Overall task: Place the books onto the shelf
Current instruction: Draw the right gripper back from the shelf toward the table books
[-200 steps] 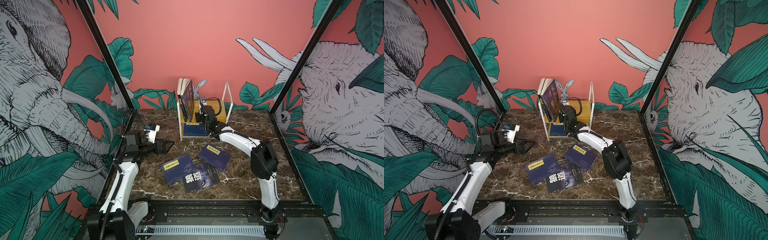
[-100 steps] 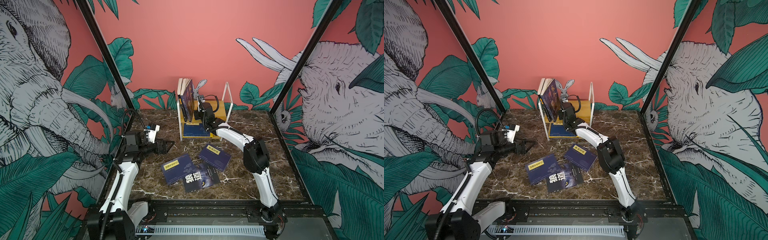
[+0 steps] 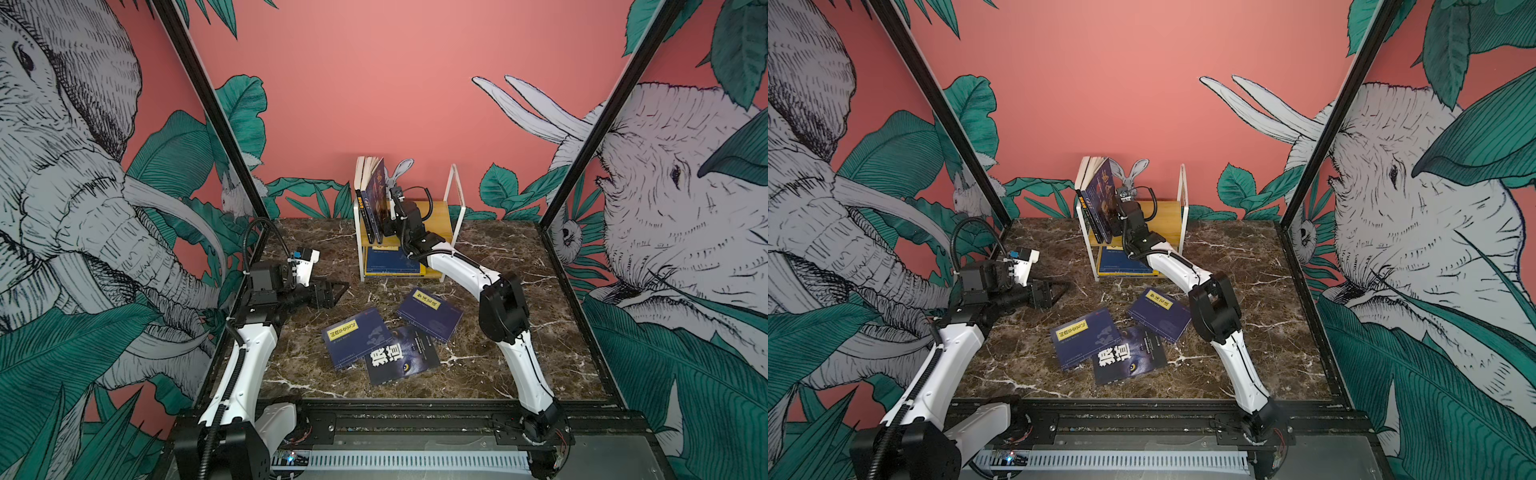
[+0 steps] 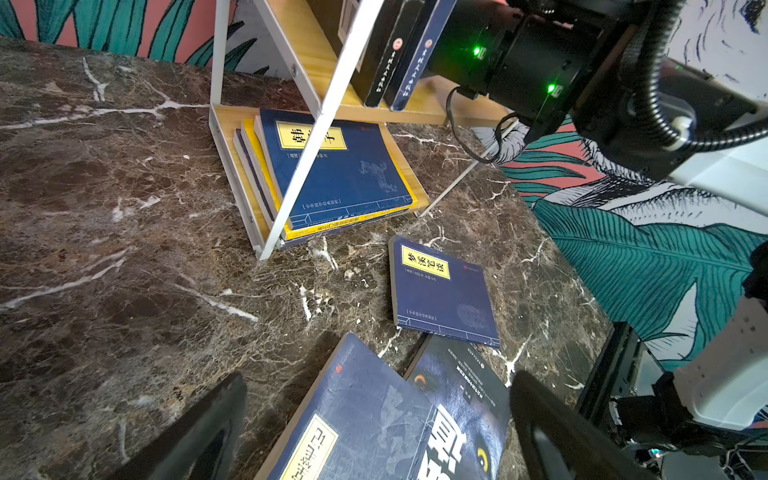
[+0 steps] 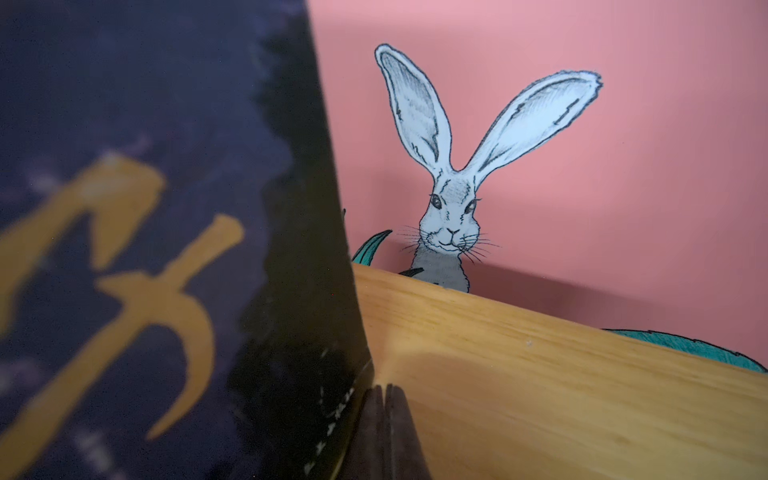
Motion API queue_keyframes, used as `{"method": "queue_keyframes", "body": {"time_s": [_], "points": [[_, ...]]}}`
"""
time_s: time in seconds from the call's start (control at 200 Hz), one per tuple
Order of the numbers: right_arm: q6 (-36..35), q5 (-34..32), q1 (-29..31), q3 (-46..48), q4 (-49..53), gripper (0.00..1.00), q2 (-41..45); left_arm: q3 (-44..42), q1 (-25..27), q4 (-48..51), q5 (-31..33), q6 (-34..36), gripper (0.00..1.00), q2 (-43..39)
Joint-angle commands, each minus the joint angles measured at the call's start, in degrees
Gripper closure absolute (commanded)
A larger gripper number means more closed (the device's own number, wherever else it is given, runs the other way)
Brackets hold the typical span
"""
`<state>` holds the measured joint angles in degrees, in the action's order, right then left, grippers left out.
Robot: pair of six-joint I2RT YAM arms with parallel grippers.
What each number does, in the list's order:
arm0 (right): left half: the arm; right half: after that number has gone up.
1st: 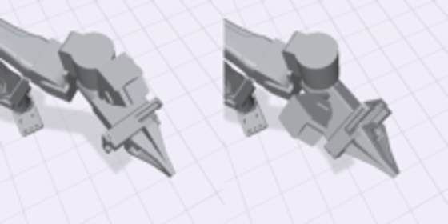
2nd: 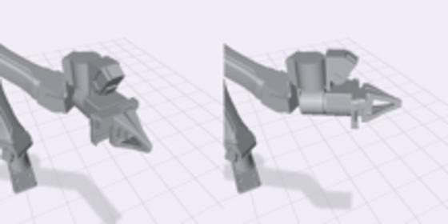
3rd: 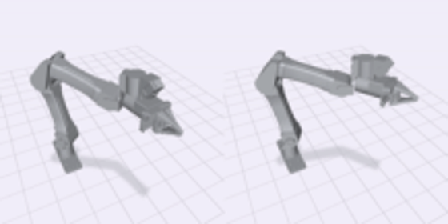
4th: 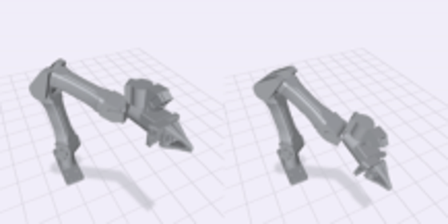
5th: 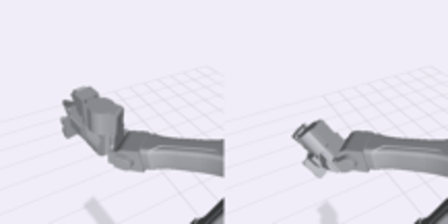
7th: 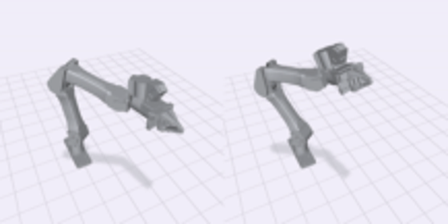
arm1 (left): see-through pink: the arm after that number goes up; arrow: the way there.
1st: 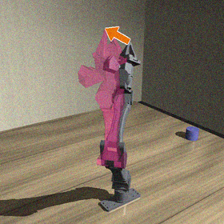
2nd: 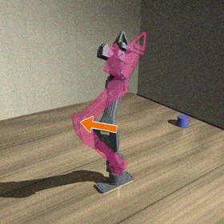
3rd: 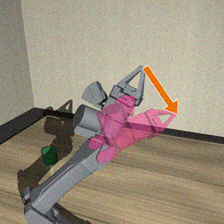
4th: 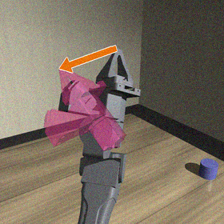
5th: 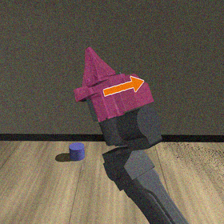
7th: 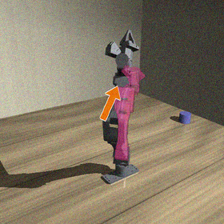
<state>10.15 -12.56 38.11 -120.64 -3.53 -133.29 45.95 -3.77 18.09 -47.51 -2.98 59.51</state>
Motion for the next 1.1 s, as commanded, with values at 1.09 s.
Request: {"method": "queue_keyframes", "body": {"time_s": [1.09], "points": [[-4.31,-3.31,4.58,38.83,-8.24,0.83,32.86,-0.35,0.18,1.86,4.57,3.94,0.01,-0.18]]}}
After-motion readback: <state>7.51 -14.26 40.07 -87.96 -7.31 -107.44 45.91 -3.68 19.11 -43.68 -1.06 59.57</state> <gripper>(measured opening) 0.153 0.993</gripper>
